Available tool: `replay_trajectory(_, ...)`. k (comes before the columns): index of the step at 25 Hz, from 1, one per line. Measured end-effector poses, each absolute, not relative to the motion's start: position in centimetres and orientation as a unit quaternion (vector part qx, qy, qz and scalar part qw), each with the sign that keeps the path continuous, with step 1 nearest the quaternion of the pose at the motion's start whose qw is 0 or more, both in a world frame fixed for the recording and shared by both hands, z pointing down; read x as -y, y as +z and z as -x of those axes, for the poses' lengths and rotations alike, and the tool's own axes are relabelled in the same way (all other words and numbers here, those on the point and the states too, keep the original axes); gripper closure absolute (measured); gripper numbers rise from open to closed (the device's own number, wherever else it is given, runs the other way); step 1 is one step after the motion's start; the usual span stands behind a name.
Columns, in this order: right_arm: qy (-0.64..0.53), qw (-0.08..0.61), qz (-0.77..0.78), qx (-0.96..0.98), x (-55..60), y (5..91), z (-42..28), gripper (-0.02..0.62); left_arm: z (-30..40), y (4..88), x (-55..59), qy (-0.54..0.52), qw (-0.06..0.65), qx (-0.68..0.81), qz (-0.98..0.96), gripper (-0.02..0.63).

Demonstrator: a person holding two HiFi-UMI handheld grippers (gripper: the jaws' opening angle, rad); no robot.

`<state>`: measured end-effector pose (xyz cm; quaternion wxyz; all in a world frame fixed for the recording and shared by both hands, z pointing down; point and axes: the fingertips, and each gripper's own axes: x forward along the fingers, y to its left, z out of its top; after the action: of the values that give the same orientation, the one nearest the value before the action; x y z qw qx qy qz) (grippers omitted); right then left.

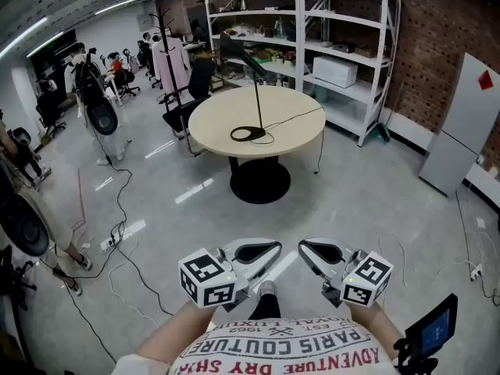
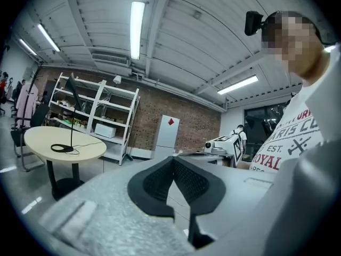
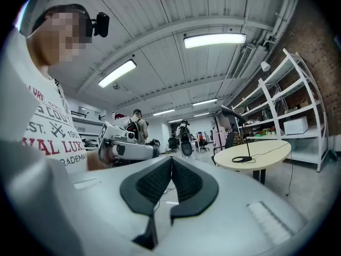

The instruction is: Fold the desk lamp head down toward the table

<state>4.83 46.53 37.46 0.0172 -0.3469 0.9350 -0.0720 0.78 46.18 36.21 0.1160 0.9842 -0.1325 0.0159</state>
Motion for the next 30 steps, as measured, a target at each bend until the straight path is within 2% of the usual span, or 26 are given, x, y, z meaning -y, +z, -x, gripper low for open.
replay_trajectory(15, -0.084, 0.005, 0.356, -0.931, -36.4, 39.9, -5.7, 0.592, -1.1, 39.0, -36.1, 0.007, 0.137, 0.135, -0.981, 0.606)
replay_trajectory(30, -0.116, -0.001, 0.368, -0.923, -11.7, 41.4, -6.5, 0.592, -1.2, 40.3, -10.9, 0.020, 0.157, 0.142, -0.977, 0.605)
